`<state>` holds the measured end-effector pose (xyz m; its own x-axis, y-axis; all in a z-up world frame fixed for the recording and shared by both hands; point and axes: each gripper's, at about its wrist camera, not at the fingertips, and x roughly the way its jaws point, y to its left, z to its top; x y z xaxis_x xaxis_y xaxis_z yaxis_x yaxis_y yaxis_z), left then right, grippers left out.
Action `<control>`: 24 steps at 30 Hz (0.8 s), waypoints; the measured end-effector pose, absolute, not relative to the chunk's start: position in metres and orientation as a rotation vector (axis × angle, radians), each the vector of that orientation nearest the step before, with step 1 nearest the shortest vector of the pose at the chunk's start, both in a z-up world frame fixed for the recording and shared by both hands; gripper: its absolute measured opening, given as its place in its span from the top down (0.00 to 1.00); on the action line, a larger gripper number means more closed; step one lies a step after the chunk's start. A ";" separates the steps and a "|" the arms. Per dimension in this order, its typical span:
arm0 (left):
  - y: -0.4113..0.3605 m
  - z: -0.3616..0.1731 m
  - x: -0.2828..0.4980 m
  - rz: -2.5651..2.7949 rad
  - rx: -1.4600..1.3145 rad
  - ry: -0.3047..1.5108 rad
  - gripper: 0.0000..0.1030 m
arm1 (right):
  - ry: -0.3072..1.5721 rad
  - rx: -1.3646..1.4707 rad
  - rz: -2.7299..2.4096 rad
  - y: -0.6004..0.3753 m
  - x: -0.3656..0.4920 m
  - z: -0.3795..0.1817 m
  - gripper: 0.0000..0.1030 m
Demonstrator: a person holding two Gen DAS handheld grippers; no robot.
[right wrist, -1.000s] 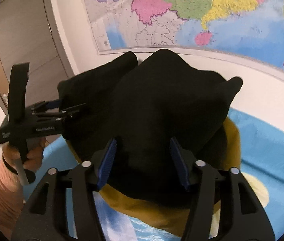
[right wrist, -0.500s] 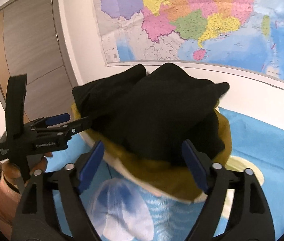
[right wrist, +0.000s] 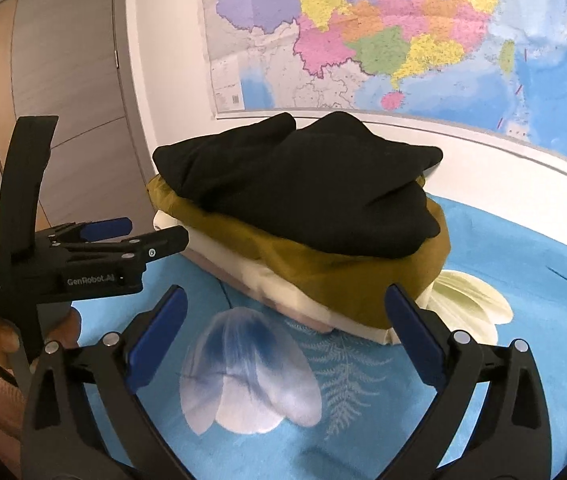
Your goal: Fold large clothes
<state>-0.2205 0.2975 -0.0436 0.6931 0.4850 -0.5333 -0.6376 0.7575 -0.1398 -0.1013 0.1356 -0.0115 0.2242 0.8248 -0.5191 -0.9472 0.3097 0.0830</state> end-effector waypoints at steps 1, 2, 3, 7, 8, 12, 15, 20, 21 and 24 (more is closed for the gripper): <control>0.295 -0.044 -0.222 0.641 -0.329 0.493 0.07 | 0.521 -0.274 1.245 0.134 -0.103 -0.011 0.06; 0.291 -0.044 -0.225 0.651 -0.325 0.488 0.07 | 0.515 -0.275 1.239 0.131 -0.105 -0.010 0.06; 0.288 -0.045 -0.228 0.657 -0.321 0.484 0.07 | 0.509 -0.278 1.237 0.128 -0.108 -0.009 0.06; 0.280 -0.052 -0.234 0.634 -0.359 0.497 0.07 | 0.494 -0.281 1.232 0.120 -0.115 -0.010 0.06; 0.278 -0.053 -0.235 0.633 -0.367 0.499 0.07 | 0.498 -0.281 1.231 0.119 -0.116 -0.011 0.06; 0.267 -0.058 -0.239 0.631 -0.352 0.513 0.07 | 0.520 -0.278 1.227 0.114 -0.119 -0.017 0.06; 0.262 -0.060 -0.241 0.620 -0.357 0.523 0.07 | 0.518 -0.278 1.223 0.110 -0.122 -0.019 0.06; 0.254 -0.060 -0.245 0.626 -0.346 0.515 0.07 | 0.520 -0.270 1.212 0.102 -0.124 -0.019 0.06; 0.253 -0.059 -0.247 0.627 -0.345 0.512 0.07 | 0.519 -0.270 1.211 0.101 -0.125 -0.019 0.06; 0.250 -0.057 -0.250 0.637 -0.342 0.502 0.07 | 0.519 -0.266 1.213 0.098 -0.127 -0.018 0.06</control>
<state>-0.2503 0.2505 -0.0573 0.6915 0.4776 -0.5420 -0.6384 0.7551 -0.1491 -0.1269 0.0983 -0.0183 0.2534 0.8190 -0.5148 -0.9377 0.3387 0.0773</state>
